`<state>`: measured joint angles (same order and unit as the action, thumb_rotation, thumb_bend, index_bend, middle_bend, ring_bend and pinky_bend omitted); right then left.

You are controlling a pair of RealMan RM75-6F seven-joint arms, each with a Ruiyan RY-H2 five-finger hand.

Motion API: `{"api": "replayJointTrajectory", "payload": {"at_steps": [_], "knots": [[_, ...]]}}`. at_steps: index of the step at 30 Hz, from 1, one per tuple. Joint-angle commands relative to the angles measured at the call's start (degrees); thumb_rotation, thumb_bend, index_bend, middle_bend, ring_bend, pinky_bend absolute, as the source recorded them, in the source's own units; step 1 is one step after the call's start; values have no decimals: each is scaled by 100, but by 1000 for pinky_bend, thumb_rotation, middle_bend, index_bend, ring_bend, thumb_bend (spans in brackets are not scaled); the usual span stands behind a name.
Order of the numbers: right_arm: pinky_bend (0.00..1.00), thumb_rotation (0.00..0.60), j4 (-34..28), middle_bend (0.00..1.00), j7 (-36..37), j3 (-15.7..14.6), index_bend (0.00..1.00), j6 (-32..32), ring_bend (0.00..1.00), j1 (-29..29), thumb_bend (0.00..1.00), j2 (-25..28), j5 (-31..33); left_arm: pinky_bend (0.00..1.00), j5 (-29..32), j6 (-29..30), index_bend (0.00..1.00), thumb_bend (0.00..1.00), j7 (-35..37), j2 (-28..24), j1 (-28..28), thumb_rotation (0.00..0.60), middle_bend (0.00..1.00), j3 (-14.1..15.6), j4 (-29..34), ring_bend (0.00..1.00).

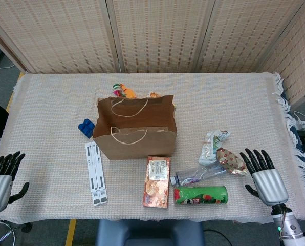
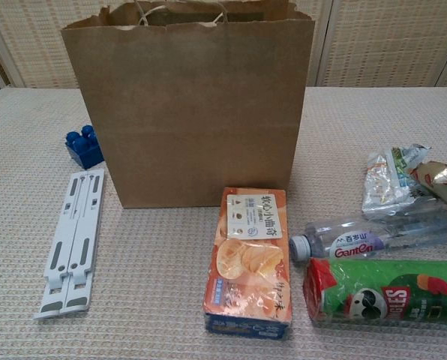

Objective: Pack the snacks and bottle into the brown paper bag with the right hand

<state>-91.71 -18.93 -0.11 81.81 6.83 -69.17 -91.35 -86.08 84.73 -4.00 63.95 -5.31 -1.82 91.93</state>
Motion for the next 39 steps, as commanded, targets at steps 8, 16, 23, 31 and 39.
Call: {"api": "replayJointTrajectory", "payload": {"at_steps": [8,16,23,31,39], "knots": [[38,600,-25,0,71,-27,0,3,0,1,67,17,-47,0,-5,7,0,349,7,-2,5,600,0,3,-1,0],[38,600,-176,0,-157,80,0,-126,0,-10,67,-1,322,0,36,-27,0,348,-32,0,-14,600,0,-15,9,0],[40,600,-314,0,-761,469,0,-800,0,383,67,-206,1184,0,50,-1,0,349,-94,18,1,600,0,-18,24,0],[50,600,-253,0,-1378,704,0,-1417,0,814,67,-638,2106,0,39,-10,0,348,-53,8,-5,600,0,-16,17,0],[86,600,275,2,-1887,832,0,-1738,0,1200,67,-1265,2841,0,22,-32,0,347,-5,-10,-19,600,0,-9,6,0]]}}
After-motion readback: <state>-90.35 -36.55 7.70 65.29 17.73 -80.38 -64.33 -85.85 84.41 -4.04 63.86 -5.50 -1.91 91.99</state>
